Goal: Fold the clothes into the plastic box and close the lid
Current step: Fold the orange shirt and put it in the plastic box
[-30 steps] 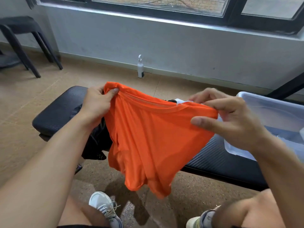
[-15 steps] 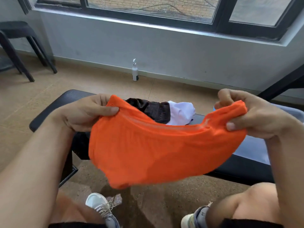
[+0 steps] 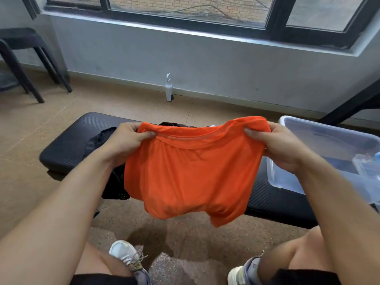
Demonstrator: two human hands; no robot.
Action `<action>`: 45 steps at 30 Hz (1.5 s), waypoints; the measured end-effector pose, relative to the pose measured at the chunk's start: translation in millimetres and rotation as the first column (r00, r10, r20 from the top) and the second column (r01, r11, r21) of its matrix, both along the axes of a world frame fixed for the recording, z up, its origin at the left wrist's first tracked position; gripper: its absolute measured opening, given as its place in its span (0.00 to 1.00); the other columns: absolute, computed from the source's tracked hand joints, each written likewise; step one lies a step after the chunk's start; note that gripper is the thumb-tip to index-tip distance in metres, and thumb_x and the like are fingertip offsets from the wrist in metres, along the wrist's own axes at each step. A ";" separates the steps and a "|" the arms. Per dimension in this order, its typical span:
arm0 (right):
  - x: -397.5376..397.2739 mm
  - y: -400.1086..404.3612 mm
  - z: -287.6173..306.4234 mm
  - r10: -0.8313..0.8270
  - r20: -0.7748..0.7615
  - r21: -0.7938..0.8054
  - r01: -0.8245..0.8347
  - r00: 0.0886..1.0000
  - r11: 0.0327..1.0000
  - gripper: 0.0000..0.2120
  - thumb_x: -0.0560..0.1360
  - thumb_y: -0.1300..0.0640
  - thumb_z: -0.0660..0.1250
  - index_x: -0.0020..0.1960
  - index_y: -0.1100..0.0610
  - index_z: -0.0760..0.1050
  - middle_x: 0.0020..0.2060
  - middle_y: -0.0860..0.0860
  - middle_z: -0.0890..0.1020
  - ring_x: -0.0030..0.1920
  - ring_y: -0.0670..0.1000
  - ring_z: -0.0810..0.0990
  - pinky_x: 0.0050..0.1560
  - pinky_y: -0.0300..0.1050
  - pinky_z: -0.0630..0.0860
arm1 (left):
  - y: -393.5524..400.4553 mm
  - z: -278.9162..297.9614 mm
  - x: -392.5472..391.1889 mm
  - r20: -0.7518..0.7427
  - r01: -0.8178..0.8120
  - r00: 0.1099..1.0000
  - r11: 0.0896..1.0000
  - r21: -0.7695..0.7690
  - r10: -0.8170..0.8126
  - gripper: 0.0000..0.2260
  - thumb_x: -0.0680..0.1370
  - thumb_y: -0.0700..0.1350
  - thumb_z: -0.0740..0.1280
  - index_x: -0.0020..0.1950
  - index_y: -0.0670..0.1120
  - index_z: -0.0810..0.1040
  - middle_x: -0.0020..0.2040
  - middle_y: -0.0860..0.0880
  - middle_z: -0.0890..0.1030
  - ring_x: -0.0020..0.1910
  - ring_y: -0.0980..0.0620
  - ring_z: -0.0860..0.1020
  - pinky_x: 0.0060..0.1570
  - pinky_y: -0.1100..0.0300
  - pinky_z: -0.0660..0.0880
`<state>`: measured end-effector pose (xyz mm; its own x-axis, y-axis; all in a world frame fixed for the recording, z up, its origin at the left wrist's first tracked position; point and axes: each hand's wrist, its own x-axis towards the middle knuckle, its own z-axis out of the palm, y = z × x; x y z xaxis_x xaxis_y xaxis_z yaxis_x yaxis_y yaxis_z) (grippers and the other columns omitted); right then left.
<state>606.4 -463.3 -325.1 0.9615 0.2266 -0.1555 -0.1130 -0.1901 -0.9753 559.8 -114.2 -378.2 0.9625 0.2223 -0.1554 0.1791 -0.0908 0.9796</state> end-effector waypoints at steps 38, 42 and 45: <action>-34.9 61.7 -0.5 0.135 0.383 -0.268 -0.030 0.914 0.963 0.26 0.70 0.51 0.79 0.66 0.47 0.76 0.52 0.47 0.85 0.50 0.40 0.82 0.50 0.35 0.77 | -78.7 39.1 -32.2 0.144 0.280 0.956 0.946 -0.165 -0.257 0.12 0.80 0.43 0.69 0.61 0.41 0.82 0.55 0.41 0.86 0.54 0.44 0.85 0.56 0.51 0.81; -25.5 41.7 1.8 0.500 0.042 -0.240 -0.477 0.865 0.845 0.29 0.67 0.45 0.80 0.66 0.49 0.78 0.61 0.45 0.83 0.63 0.44 0.79 0.63 0.44 0.73 | -63.9 46.1 -36.4 0.173 0.483 0.876 0.814 -0.322 -0.451 0.15 0.77 0.43 0.68 0.62 0.38 0.81 0.56 0.40 0.85 0.52 0.46 0.85 0.54 0.55 0.82; -33.8 41.6 5.4 0.524 0.123 -0.029 -0.525 0.843 0.851 0.19 0.69 0.60 0.74 0.60 0.56 0.80 0.55 0.48 0.86 0.57 0.45 0.83 0.59 0.41 0.76 | -58.2 49.1 -34.9 0.223 0.479 0.878 0.794 -0.373 -0.425 0.12 0.74 0.44 0.70 0.55 0.42 0.85 0.52 0.44 0.86 0.49 0.50 0.85 0.50 0.58 0.81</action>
